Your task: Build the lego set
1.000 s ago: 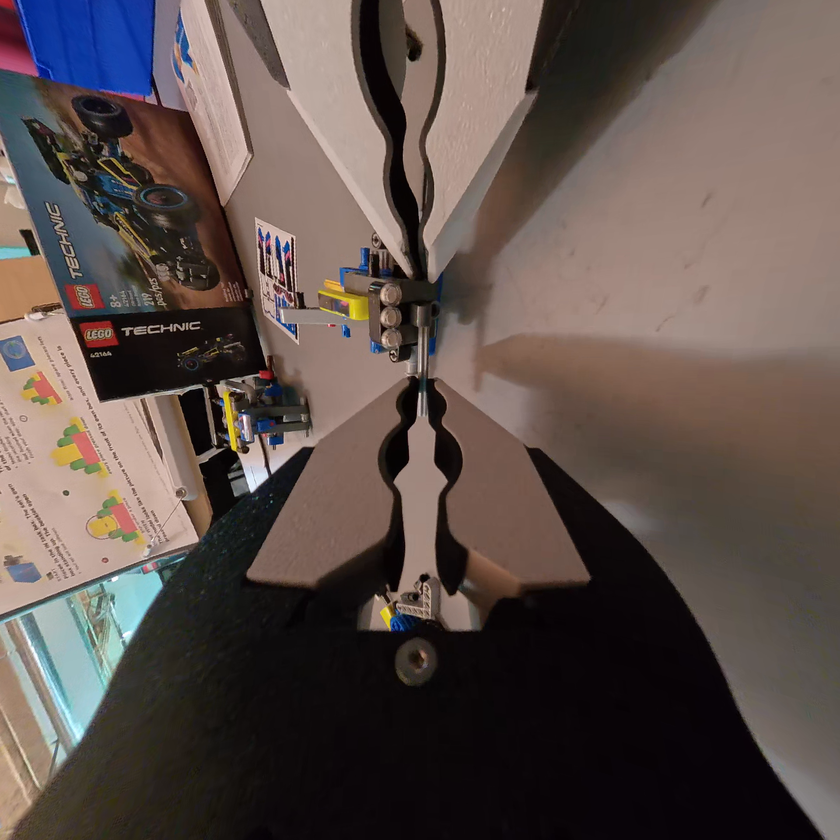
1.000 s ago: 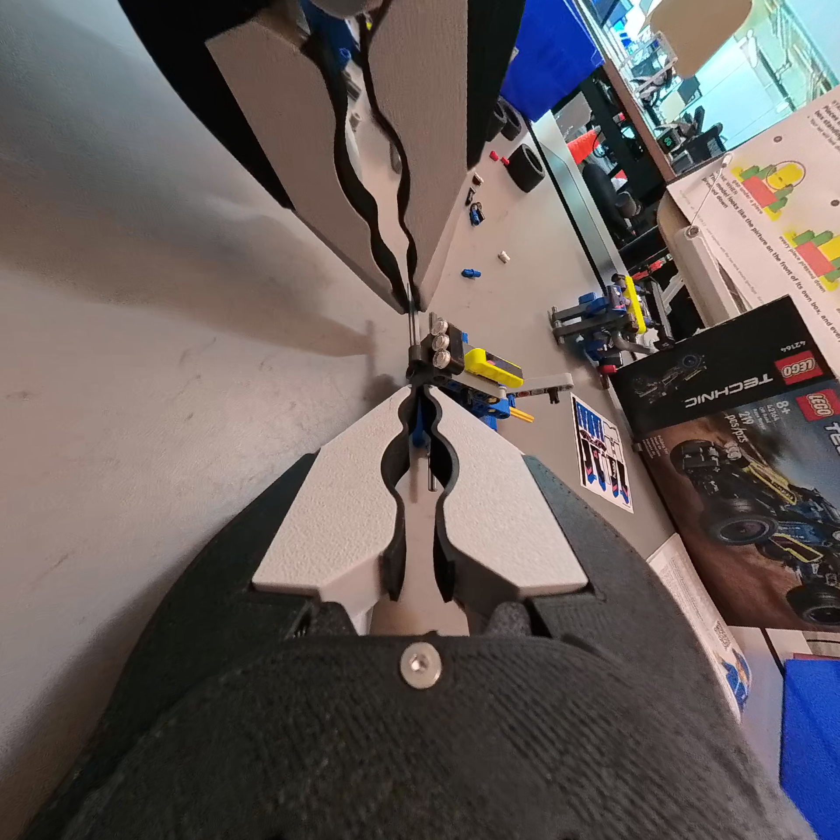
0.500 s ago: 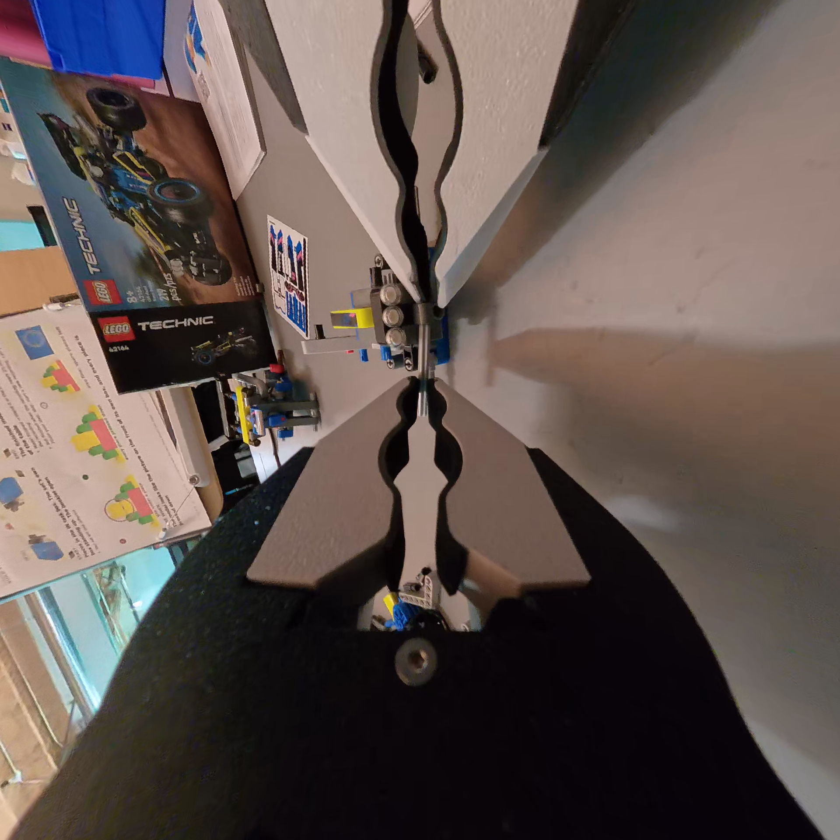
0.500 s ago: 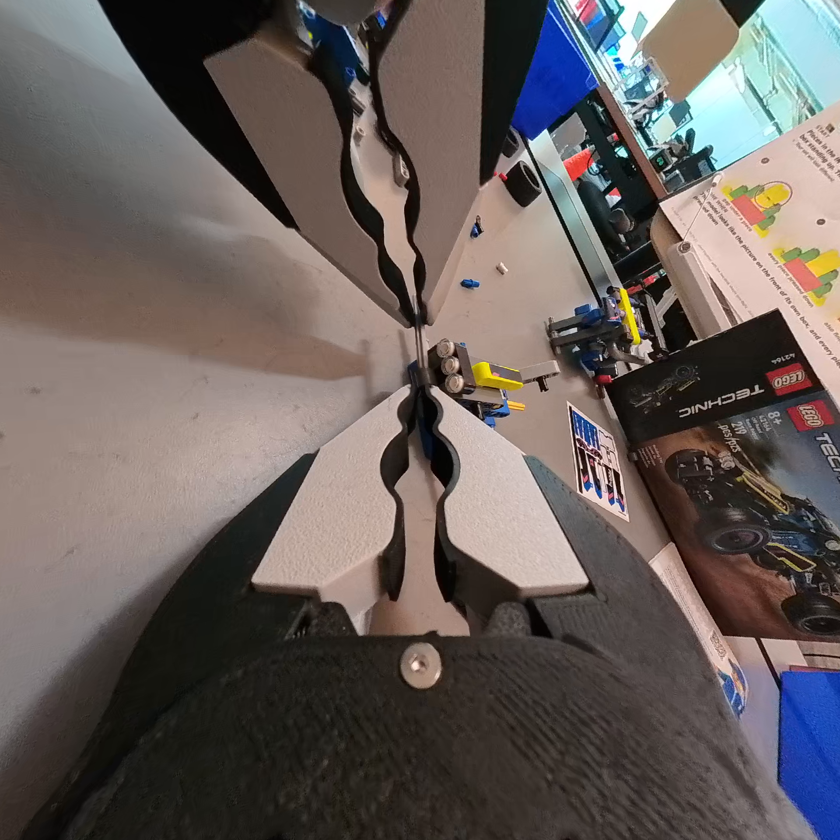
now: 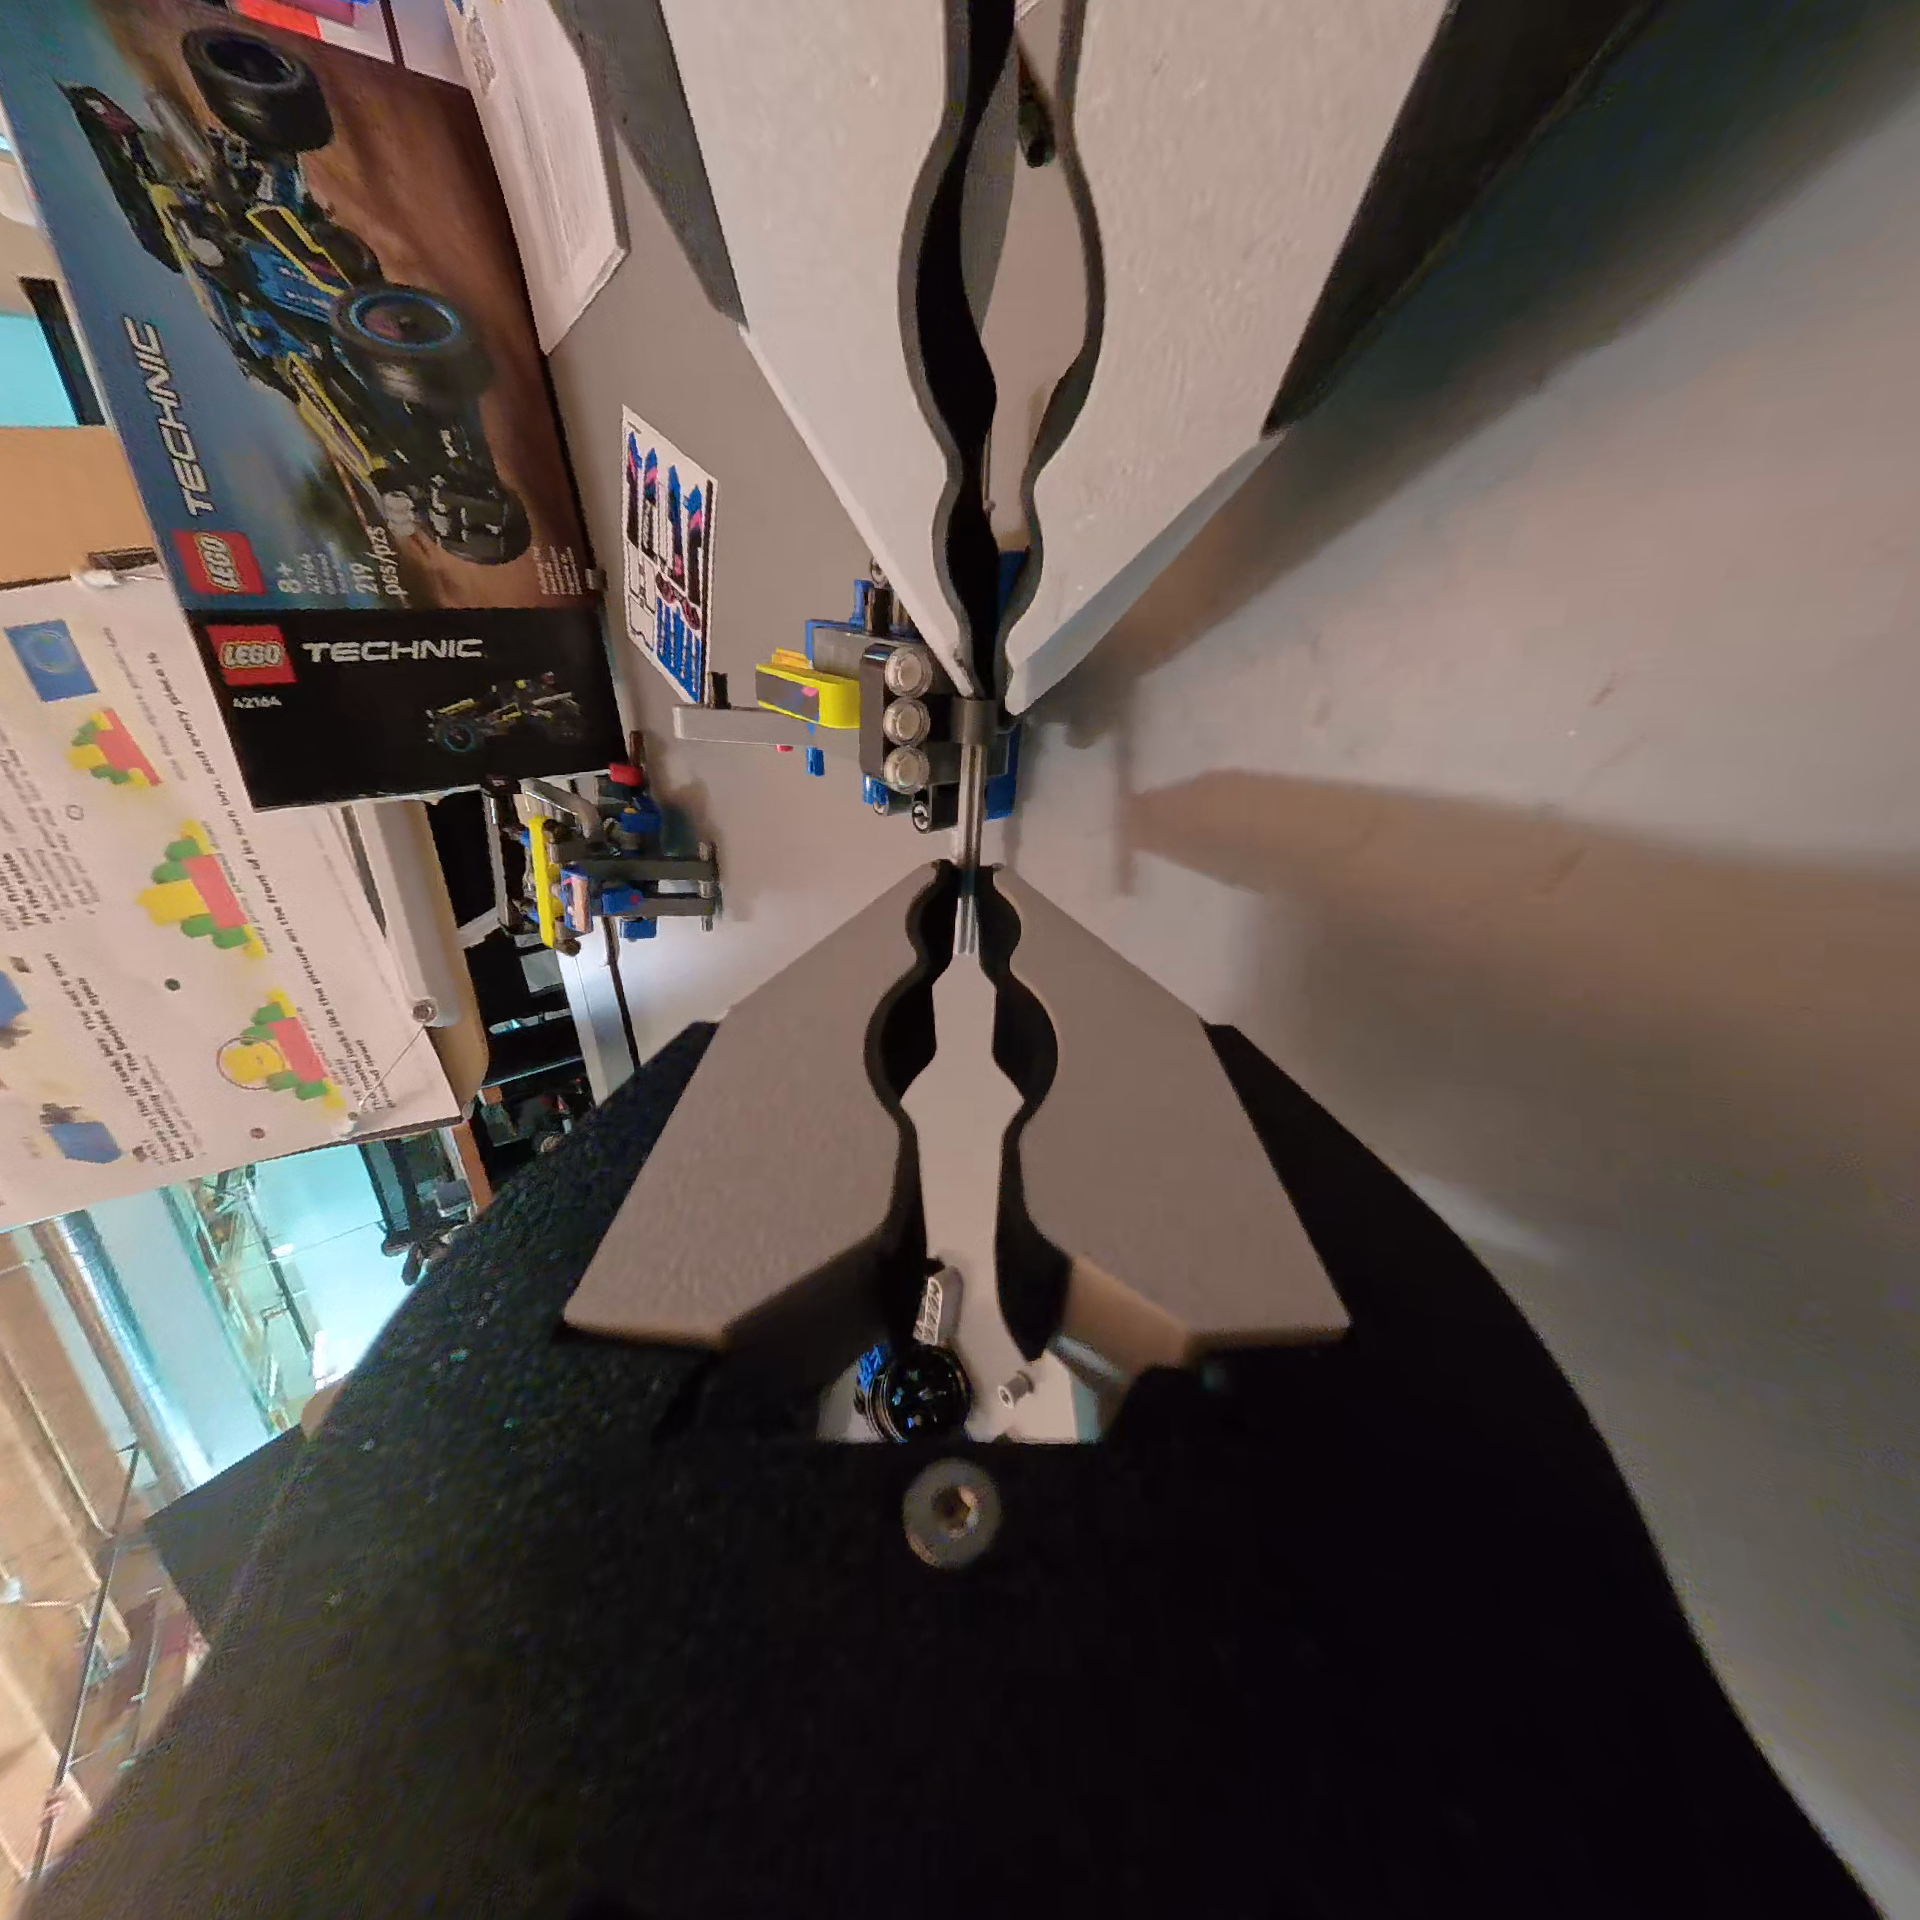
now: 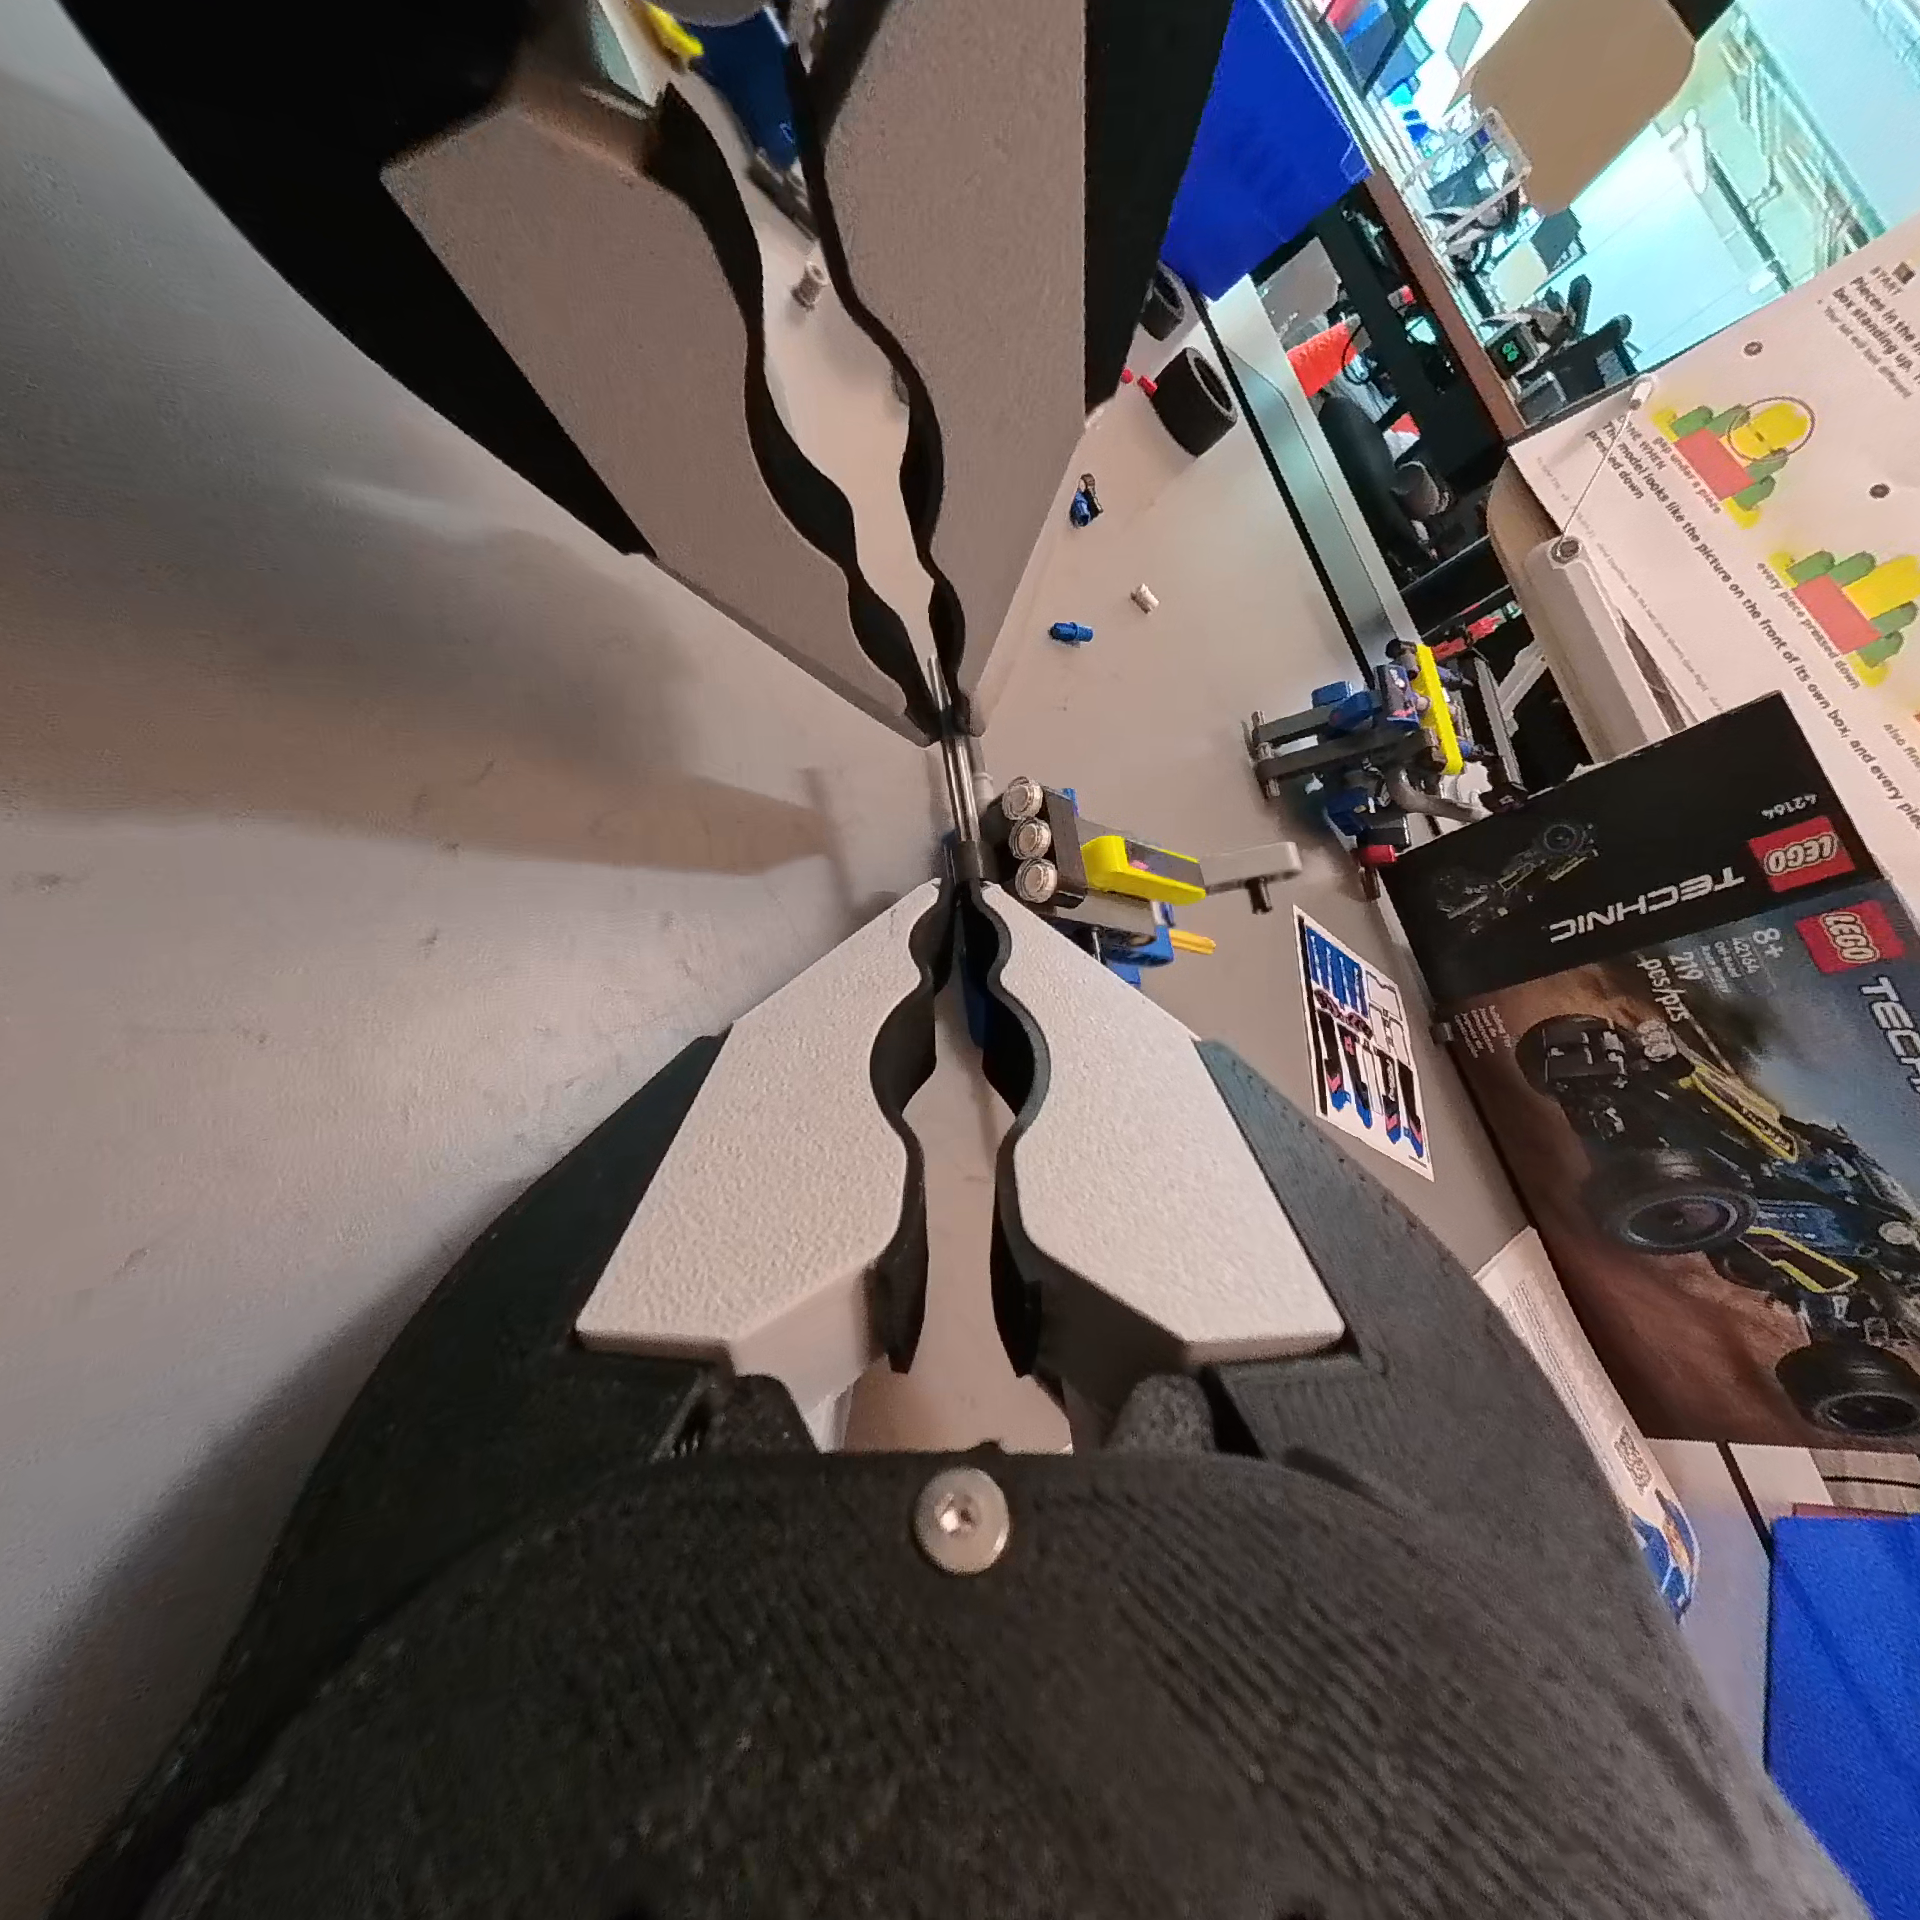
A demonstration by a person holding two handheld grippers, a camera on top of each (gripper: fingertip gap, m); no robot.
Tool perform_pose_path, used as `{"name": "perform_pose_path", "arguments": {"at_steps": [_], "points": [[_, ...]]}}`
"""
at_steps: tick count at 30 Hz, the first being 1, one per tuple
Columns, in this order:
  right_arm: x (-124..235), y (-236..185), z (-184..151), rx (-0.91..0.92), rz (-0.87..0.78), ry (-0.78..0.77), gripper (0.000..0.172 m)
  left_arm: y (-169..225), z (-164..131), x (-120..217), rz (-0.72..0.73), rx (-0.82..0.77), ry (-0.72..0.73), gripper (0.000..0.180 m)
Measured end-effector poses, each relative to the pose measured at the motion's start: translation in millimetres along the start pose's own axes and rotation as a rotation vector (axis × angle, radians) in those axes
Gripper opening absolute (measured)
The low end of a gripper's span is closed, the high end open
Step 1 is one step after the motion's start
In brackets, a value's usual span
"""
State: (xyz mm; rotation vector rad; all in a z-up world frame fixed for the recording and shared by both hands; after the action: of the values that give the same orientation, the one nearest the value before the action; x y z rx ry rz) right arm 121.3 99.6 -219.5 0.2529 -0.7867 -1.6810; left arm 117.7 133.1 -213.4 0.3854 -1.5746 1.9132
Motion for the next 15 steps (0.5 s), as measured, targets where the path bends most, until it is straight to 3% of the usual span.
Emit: {"name": "perform_pose_path", "arguments": {"at_steps": [3,6,11,15], "points": [[0.7,2.2,0.3,-0.007,-0.012,0.005,0.0,-2.0,-0.9,0.2,0.01,-0.038,0.016,0.0],[5.5,5.4,1.8,-0.008,-0.027,0.026,0.004,0.1,-8.2,3.1,-0.003,0.039,0.03,0.0],[19.1,7.1,32.9,0.075,-0.044,0.213,0.009,4.1,1.3,18.5,-0.022,0.179,0.193,0.0],[11.3,-12.7,32.0,0.173,0.047,0.18,0.017,11.3,12.1,22.3,-0.037,0.157,0.246,0.0]]}}
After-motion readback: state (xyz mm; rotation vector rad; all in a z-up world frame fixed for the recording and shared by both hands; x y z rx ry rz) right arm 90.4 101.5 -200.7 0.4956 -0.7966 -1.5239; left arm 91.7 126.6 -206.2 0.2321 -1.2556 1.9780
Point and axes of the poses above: each gripper's, where its closed fingertips meet, x back along the fingers, z out of its top, y = z × x across the jaws, the point moved 1 cm from there along x, back along the fingers, and after that the axes turned 13 degrees about y, right-handed, at the moved point
